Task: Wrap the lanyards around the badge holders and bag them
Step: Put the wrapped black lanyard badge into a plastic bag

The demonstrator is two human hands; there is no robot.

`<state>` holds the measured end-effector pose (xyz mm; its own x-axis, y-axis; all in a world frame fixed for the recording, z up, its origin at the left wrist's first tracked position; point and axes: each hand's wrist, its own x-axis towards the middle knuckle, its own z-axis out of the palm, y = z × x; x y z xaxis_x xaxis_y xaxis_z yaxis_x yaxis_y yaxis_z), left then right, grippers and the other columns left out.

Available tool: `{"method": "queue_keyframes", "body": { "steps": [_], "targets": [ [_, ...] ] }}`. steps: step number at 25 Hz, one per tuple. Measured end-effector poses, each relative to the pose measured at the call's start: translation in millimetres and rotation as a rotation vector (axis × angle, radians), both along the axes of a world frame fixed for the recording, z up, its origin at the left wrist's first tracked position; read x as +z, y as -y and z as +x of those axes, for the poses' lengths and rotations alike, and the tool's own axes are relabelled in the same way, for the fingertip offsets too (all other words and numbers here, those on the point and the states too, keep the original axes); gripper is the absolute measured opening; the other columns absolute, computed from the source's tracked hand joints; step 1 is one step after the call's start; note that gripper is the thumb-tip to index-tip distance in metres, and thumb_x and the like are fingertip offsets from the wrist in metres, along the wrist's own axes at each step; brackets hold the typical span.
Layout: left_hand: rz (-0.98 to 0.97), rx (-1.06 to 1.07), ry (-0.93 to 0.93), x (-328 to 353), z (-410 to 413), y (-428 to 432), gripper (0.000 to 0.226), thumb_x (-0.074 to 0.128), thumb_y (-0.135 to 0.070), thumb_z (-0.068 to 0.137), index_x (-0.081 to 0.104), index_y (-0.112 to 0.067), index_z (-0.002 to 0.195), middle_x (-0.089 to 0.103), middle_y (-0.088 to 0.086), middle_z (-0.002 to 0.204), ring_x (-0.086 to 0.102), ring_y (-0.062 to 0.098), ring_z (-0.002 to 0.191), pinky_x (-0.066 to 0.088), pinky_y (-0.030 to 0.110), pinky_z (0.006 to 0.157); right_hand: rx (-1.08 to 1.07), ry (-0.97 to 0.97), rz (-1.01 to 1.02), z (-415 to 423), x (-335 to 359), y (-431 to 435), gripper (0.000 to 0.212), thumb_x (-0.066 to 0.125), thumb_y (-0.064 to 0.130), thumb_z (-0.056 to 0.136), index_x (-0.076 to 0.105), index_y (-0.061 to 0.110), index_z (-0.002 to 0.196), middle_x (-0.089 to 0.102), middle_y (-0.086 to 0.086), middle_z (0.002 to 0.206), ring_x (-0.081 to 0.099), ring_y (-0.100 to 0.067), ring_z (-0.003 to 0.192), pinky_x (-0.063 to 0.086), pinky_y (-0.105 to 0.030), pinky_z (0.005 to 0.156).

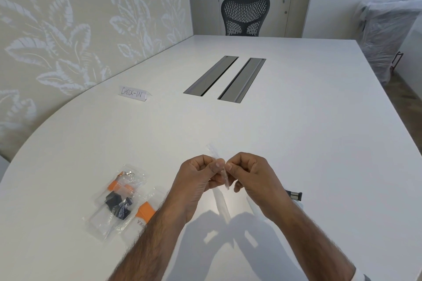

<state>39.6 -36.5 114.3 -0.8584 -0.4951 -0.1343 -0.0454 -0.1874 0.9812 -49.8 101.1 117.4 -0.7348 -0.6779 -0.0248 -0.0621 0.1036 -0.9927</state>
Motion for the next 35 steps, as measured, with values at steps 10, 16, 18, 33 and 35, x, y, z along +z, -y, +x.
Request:
{"method": "queue_keyframes", "body": {
  "steps": [10,16,18,33,35],
  "targets": [
    [-0.052,0.057,-0.004,5.3,-5.4,-2.4,0.023,0.074,-0.02,0.092,0.065,0.001,0.086,0.073,0.016,0.079,0.07,0.026,0.075,0.063,0.039,0.087,-0.096,-0.089,0.029,3.6,4.1,6.4,0.017,0.071,0.013,0.091,0.069,0.009,0.074,0.068,0.001,0.063,0.058,-0.005,0.056,0.047,-0.019,0.057],
    [-0.054,0.002,0.006,2.0,-3.9,-1.8,0.014,0.064,-0.014,0.099,0.065,-0.003,0.09,0.071,0.011,0.083,0.069,0.023,0.077,0.061,0.039,0.088,-0.106,-0.048,0.026,-0.1,0.4,4.7,0.02,0.059,0.011,0.096,0.069,0.007,0.078,0.071,-0.012,0.073,0.06,-0.011,0.06,0.05,-0.026,0.059],
    [-0.062,-0.002,0.017,3.5,-4.3,-1.8,0.013,0.062,-0.01,0.1,0.064,-0.003,0.09,0.071,0.011,0.082,0.069,0.023,0.077,0.061,0.038,0.088,-0.113,-0.045,0.032,-0.6,-1.4,4.6,0.02,0.058,0.012,0.096,0.069,0.008,0.079,0.071,-0.01,0.072,0.062,-0.011,0.061,0.05,-0.026,0.06],
    [-0.408,-0.067,0.095,4.8,-4.7,-1.6,0.016,0.046,-0.001,0.096,0.052,0.009,0.084,0.067,0.025,0.084,0.067,0.02,0.071,0.06,0.046,0.084,-0.034,-0.026,0.056,-4.4,-4.6,2.7,0.015,0.065,0.011,0.092,0.07,0.007,0.079,0.073,-0.011,0.076,0.062,-0.015,0.066,0.047,-0.028,0.058],
    [-0.45,-0.048,0.111,1.5,-5.2,-0.7,0.018,0.047,-0.003,0.095,0.054,0.003,0.08,0.068,0.016,0.078,0.068,0.019,0.071,0.058,0.053,0.087,-0.088,-0.038,0.062,1.0,-7.9,6.3,0.016,0.064,0.009,0.091,0.068,0.008,0.075,0.069,-0.009,0.07,0.057,-0.013,0.061,0.045,-0.029,0.057]
  ]
}}
